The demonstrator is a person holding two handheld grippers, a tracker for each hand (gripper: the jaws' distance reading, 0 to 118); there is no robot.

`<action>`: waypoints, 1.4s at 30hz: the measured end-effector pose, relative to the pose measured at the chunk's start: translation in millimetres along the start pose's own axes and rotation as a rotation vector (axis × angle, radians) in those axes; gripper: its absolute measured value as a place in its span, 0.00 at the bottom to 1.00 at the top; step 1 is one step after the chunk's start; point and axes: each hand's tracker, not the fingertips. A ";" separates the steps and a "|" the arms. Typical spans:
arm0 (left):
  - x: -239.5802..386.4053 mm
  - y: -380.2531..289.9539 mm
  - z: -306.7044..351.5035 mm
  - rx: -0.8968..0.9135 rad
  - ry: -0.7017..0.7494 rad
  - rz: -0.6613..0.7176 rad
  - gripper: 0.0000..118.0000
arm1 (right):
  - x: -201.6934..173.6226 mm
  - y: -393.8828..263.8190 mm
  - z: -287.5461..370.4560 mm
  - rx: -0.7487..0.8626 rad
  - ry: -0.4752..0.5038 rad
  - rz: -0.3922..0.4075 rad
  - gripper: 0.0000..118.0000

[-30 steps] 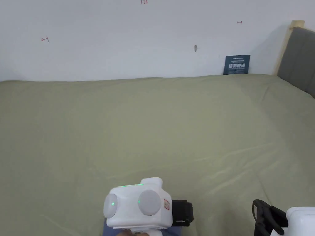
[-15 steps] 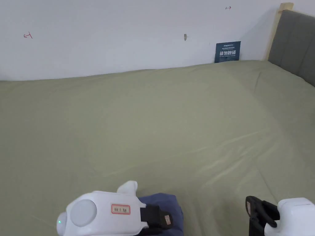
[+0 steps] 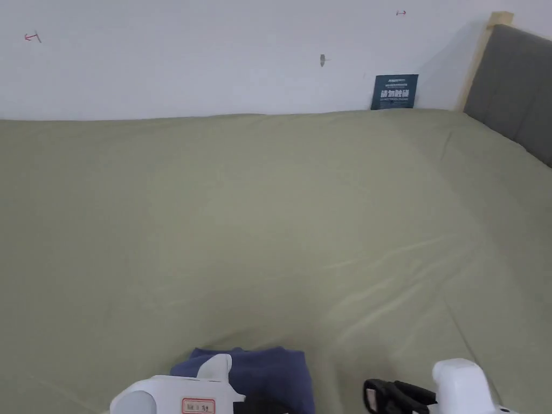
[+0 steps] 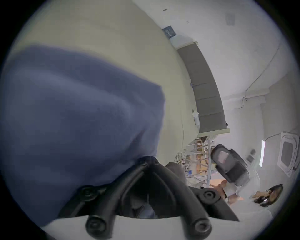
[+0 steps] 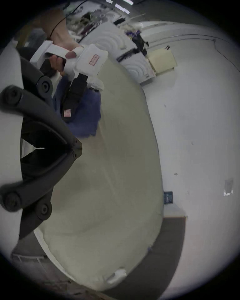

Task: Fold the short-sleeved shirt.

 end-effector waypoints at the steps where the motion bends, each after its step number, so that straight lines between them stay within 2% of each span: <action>1: 1.7 -1.3 16.5 0.011 -0.003 0.008 0.00 | 0.1 4.9 -13.3 -0.036 0.088 -0.040 0.01; 3: -3.0 -2.6 51.5 0.061 0.015 0.010 0.00 | 1.7 11.3 -47.6 -0.118 0.284 -0.158 0.01; 8: -34.3 -13.9 118.8 0.137 0.120 0.041 0.00 | -2.7 1.6 -147.5 -0.356 0.571 -0.276 0.01; 9: -41.6 -15.1 126.3 0.146 0.138 0.053 0.00 | 1.2 -4.8 -163.7 -0.380 0.594 -0.314 0.01; 11: -57.5 -14.0 136.7 0.158 0.154 0.074 0.00 | 16.6 -22.7 -192.3 -0.466 0.564 -0.407 0.01; 12: -62.0 -13.8 140.7 0.163 0.159 0.080 0.00 | 27.6 -31.2 -200.9 -0.497 0.613 -0.457 0.01; 13: -66.4 -12.9 144.6 0.164 0.158 0.081 0.00 | 40.2 -35.4 -202.1 -0.470 0.698 -0.536 0.01; 14: -71.4 -10.8 146.9 0.168 0.153 0.087 0.00 | 46.6 -33.0 -198.8 -0.443 0.741 -0.579 0.01; 15: -74.2 -8.5 148.1 0.164 0.145 0.085 0.00 | 48.5 -31.8 -195.7 -0.442 0.744 -0.601 0.01; 17: -79.1 -2.2 145.4 0.140 0.088 0.074 0.03 | 46.8 -30.4 -196.0 -0.459 0.720 -0.560 0.01; 18: -80.9 0.8 142.8 0.151 0.068 0.072 0.21 | 45.8 -30.2 -195.9 -0.463 0.720 -0.545 0.01; 19: -82.9 4.6 135.7 0.147 0.029 0.071 0.68 | 43.0 -29.6 -194.9 -0.461 0.723 -0.547 0.01; 20: -84.4 8.4 125.1 0.103 0.012 0.067 0.94 | 44.4 -29.6 -195.5 -0.465 0.728 -0.553 0.01; 21: -85.5 10.8 116.8 0.092 -0.011 0.061 1.00 | 45.9 -30.7 -195.7 -0.464 0.734 -0.564 0.01; 23: -88.4 17.5 93.9 0.037 -0.083 0.083 1.00 | 50.2 -33.3 -197.2 -0.459 0.751 -0.591 0.01; 26: -90.5 20.9 56.0 0.003 -0.041 0.032 0.98 | 53.0 -34.6 -199.0 -0.457 0.771 -0.621 0.01; 28: -89.2 24.9 51.6 0.032 -0.111 0.031 0.96 | 53.7 -35.0 -199.5 -0.459 0.774 -0.626 0.01; 29: -88.8 28.2 52.3 0.047 -0.125 0.064 0.89 | 53.7 -34.9 -199.3 -0.458 0.779 -0.628 0.01; 30: -90.2 29.9 53.3 0.039 -0.125 0.094 0.71 | 54.1 -34.8 -199.2 -0.459 0.779 -0.630 0.01; 31: -92.0 29.3 54.9 0.050 -0.075 0.068 0.31 | 55.9 -35.1 -200.3 -0.460 0.782 -0.633 0.01; 32: -94.6 28.8 53.8 0.043 0.025 0.038 0.28 | 57.4 -35.2 -200.2 -0.458 0.785 -0.641 0.01; 33: -99.4 27.2 50.6 0.024 0.002 0.059 0.28 | 57.6 -35.1 -199.8 -0.454 0.787 -0.651 0.01; 34: -106.6 25.8 52.0 0.035 -0.080 0.107 0.28 | 56.2 -33.8 -198.5 -0.456 0.780 -0.650 0.01; 38: -102.2 26.1 59.2 0.044 -0.069 0.096 0.28 | 46.0 -20.5 -178.7 -0.427 0.710 -0.585 0.01; 42: -108.6 28.1 87.7 0.063 -0.095 0.112 0.27 | 34.9 -1.2 -142.1 -0.371 0.632 -0.467 0.01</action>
